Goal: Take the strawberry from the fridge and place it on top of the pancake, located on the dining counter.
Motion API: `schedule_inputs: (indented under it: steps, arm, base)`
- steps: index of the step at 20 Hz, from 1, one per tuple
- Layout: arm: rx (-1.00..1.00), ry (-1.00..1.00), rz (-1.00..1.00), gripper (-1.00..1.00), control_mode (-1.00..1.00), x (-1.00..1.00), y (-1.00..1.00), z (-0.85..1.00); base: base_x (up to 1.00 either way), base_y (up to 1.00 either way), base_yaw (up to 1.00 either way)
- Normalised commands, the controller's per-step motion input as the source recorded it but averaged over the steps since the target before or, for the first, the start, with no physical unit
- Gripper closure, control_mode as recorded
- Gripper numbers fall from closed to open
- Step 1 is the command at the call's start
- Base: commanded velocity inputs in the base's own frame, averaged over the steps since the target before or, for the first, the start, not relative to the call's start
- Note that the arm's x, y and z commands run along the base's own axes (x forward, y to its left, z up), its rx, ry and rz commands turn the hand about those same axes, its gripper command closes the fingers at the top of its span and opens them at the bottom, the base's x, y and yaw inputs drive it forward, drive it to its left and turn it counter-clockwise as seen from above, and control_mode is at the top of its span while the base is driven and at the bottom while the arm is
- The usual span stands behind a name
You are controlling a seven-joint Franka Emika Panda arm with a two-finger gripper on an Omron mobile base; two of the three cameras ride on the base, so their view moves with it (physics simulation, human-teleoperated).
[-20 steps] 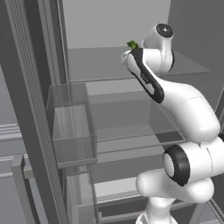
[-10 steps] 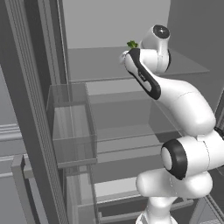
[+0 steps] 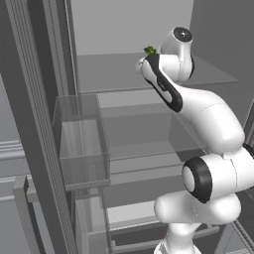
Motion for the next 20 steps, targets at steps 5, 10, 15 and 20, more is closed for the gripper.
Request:
schedule_inputs:
  steps: [5, 10, 15, 20]
  arm:
    - [0.00, 0.02, 0.00, 1.00, -1.00, 0.00, 0.00, -0.07]
    - [0.00, 0.00, 0.00, 1.00, -1.00, -0.03, 0.00, -0.03]
    - [0.00, -0.18, 0.00, 1.00, -1.00, -0.13, 0.03, -0.07]
    - [0.00, -0.06, -0.15, 1.00, -1.00, -0.61, 0.04, 0.03]
  base:
    - [0.00, 0.00, 0.00]
    - [0.00, 0.00, 0.00]
    - [0.00, 0.00, 0.00]
    - [0.00, 0.00, 0.00]
